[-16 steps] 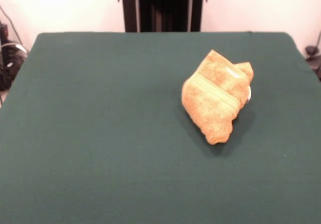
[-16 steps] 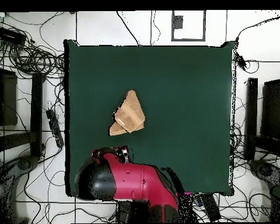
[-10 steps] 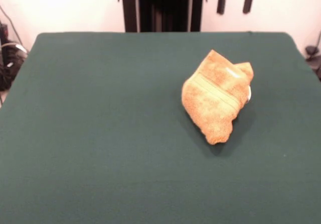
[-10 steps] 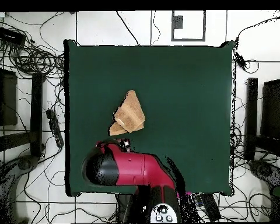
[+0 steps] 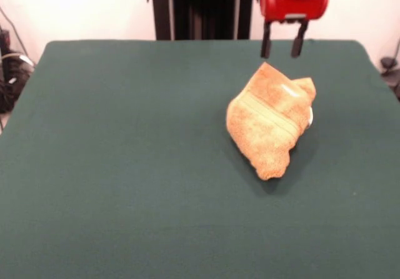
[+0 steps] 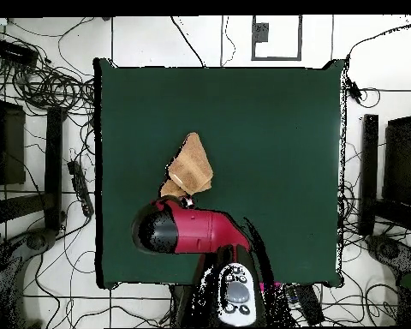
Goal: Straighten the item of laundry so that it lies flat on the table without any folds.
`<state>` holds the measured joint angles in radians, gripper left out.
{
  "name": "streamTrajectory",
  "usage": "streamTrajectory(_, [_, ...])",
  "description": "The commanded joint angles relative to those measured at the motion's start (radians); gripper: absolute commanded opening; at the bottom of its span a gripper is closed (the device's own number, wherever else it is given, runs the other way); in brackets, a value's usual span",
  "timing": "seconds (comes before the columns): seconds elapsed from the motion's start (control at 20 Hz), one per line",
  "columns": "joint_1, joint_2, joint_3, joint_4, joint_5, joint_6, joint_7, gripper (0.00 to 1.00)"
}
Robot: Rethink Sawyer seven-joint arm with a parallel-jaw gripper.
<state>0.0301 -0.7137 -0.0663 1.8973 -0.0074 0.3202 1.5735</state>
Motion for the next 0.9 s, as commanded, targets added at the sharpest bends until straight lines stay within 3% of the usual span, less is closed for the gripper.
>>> streamTrajectory(0.05, [0.077, 0.078, -0.054, -0.205, -0.058, 0.016, 0.120, 1.00])
streamTrajectory(0.45, [0.072, 0.195, -0.051, -0.265, -0.047, -0.096, 0.154, 1.00])
streamTrajectory(0.7, [0.053, 0.228, -0.039, -0.253, -0.042, -0.306, 0.204, 1.00])
streamTrajectory(0.9, [0.098, 0.288, -0.104, -0.312, -0.007, -0.366, 0.211, 1.00])
